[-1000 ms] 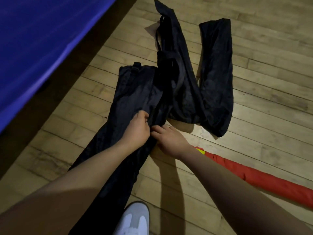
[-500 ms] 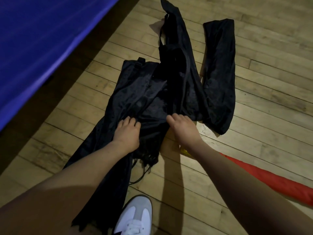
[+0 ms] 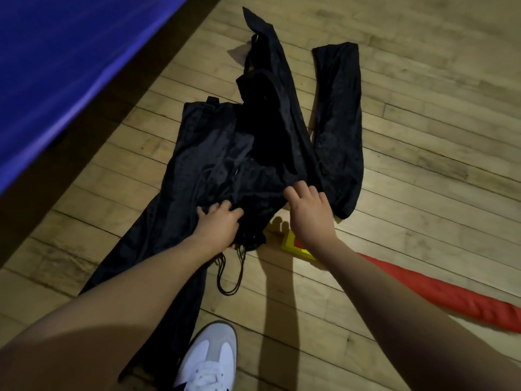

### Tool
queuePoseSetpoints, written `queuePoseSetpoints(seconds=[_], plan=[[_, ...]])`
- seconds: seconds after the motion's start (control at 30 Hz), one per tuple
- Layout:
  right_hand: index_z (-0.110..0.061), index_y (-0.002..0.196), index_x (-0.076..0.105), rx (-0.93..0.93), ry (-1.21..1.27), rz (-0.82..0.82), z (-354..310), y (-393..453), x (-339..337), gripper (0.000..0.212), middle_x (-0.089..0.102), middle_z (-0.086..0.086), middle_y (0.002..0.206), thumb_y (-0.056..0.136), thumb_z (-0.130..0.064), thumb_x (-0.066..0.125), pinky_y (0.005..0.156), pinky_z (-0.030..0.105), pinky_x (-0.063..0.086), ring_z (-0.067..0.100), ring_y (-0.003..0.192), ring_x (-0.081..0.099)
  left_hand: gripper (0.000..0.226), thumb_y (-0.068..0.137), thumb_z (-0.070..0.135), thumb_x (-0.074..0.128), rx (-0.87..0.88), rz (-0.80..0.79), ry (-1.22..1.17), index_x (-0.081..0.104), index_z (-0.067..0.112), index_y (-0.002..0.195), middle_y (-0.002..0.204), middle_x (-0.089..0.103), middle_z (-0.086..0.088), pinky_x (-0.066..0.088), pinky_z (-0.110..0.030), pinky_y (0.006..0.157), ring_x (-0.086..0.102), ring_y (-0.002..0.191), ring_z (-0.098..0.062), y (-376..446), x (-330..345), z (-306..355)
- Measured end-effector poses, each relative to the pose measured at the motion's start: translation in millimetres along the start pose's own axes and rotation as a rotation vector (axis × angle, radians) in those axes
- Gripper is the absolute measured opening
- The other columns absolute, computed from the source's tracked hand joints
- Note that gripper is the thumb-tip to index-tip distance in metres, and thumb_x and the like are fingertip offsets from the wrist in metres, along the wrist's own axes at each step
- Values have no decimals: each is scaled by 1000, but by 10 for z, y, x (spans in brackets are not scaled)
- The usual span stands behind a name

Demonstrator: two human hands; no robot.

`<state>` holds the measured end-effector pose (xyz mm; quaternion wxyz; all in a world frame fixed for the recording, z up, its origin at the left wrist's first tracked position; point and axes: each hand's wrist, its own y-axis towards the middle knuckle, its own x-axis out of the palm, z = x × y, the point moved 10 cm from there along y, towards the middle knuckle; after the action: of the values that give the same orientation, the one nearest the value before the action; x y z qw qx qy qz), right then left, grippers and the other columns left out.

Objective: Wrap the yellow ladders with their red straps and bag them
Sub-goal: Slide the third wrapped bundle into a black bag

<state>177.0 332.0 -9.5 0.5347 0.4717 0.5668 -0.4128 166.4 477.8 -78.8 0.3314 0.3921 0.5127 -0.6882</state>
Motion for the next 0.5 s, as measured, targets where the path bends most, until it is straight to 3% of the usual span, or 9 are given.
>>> queuePoseSetpoints(seconds=[0.1,0.2,0.27,0.33,0.43,0.5], plan=[[-14,125,52,-177,64,16,-237,-107,63,63,55,9,123,65,-8,71,76,36,44,30,93,55,34,102,25,40,35,43,4,47,21,134,136,40,-7,9,-62,112,28,134,-31,-5,-58,59],[-12,128,51,-294,28,-22,-429,-184,210,68,57,8,123,65,-24,76,77,36,46,28,93,58,33,100,24,41,109,194,9,52,18,130,128,51,-2,18,-44,109,39,124,-25,-47,-195,213],[-11,107,61,-273,46,21,-446,-183,207,39,63,7,98,70,-18,68,70,34,42,28,79,61,27,99,25,44,135,271,-98,57,16,122,118,58,-1,27,-34,97,48,114,-22,-76,-290,257],[-10,86,62,-226,93,76,-370,-136,116,18,58,7,77,69,-6,64,64,35,41,30,66,59,23,97,27,51,152,280,-201,58,14,116,113,60,-2,34,-32,91,53,108,-22,-96,-320,258],[-7,89,62,-38,178,94,-86,-49,-10,24,59,10,82,69,6,65,68,37,45,31,73,58,24,97,24,54,178,230,-239,57,10,116,114,59,-5,42,-33,85,54,106,-24,-132,-272,292],[-5,97,63,79,227,133,101,-40,-125,28,60,14,91,74,12,59,72,40,46,34,79,57,19,98,16,52,166,286,-424,60,4,111,108,59,-8,43,-31,78,56,101,-25,-156,-385,295]])
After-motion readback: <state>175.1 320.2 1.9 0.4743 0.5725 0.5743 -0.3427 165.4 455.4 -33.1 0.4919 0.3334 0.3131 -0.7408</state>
